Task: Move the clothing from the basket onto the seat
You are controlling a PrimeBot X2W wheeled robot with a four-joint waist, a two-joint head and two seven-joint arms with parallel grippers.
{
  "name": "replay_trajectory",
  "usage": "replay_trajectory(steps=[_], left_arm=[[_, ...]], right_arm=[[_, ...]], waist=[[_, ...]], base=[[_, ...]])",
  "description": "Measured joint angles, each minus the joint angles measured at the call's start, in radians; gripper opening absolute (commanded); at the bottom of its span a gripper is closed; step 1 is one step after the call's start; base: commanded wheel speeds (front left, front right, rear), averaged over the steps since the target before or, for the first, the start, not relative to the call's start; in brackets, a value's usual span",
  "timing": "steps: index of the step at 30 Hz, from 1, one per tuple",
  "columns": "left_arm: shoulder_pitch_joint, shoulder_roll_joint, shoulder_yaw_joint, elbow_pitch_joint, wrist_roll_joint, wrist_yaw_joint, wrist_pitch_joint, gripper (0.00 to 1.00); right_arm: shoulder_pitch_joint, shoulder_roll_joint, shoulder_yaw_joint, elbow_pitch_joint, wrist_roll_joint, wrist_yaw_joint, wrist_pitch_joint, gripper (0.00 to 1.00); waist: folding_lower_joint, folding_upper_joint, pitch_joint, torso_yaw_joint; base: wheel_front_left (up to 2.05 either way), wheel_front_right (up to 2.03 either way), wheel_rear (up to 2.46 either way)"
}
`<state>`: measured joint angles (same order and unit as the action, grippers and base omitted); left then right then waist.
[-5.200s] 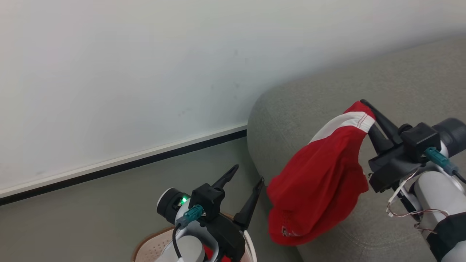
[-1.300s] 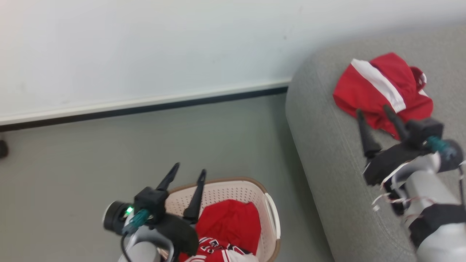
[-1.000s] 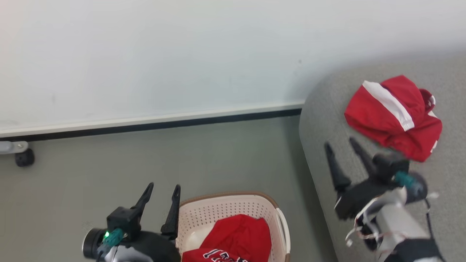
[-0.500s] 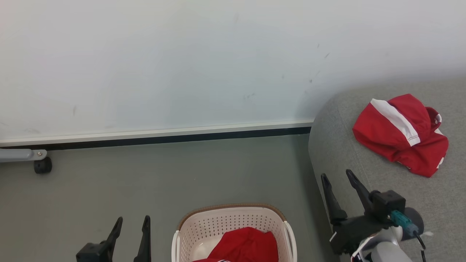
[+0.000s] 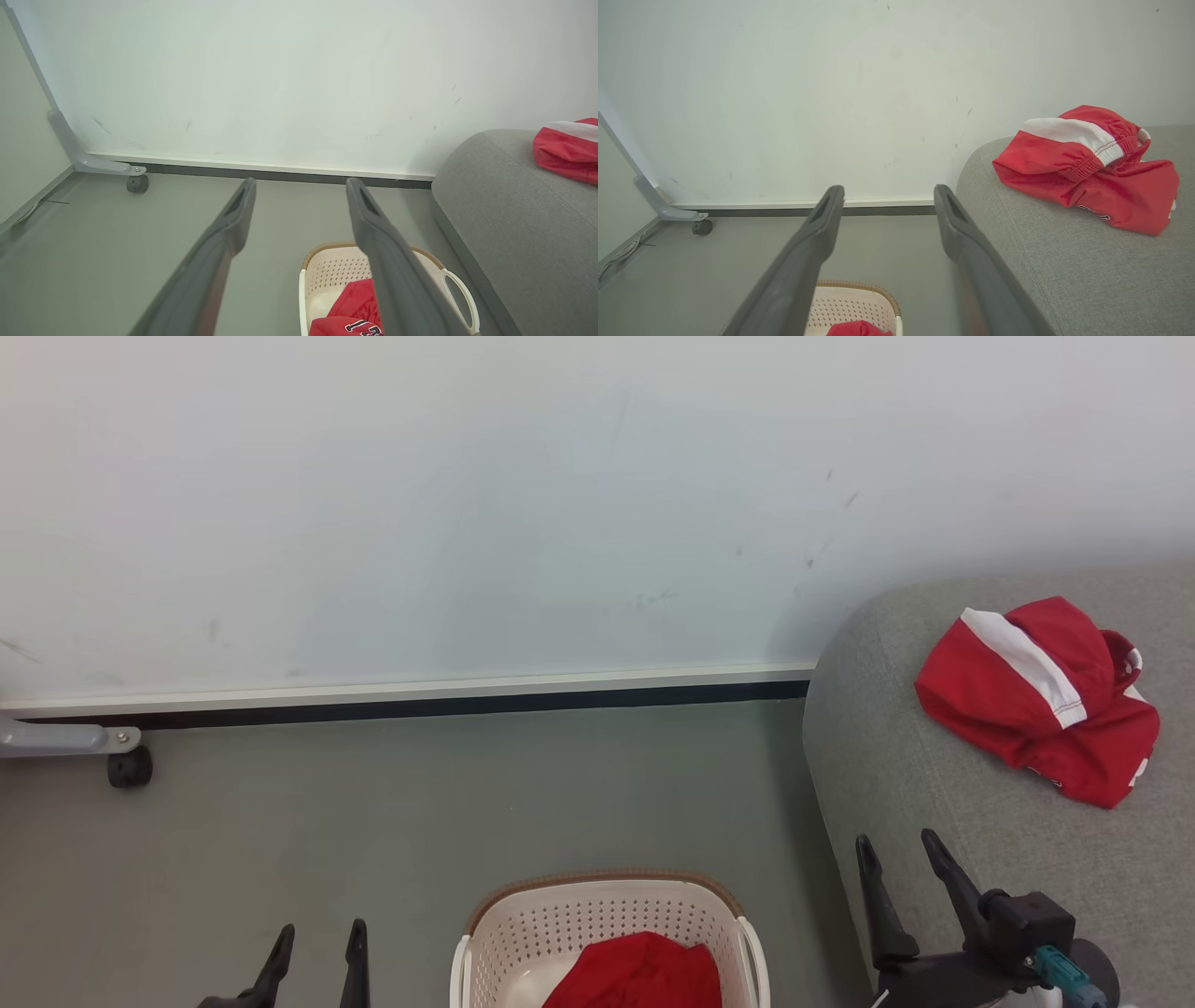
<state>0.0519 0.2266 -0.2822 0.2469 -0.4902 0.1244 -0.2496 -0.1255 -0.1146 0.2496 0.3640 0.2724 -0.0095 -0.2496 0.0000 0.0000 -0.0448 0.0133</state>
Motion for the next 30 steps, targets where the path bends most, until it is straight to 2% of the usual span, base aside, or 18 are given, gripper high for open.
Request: replay_trajectory(steps=[14,30], left_arm=[[0.019,-0.016,0.040,-0.025,0.026,0.000,0.000,1.00],[0.025,-0.032,0.052,-0.040,0.060,0.000,0.000,1.00]], right_arm=[[0.043,-0.001,-0.015,-0.059,0.000,-0.017,0.000,1.00],[0.063,-0.004,-0.026,-0.097,0.000,-0.019,0.000,1.00]], waist=[[0.0000,0.0000,-0.003,0.001],[0.0000,0.0000,0.013,-0.001]], base=[[0.00,0.00,0.00],[0.00,0.00,0.00]])
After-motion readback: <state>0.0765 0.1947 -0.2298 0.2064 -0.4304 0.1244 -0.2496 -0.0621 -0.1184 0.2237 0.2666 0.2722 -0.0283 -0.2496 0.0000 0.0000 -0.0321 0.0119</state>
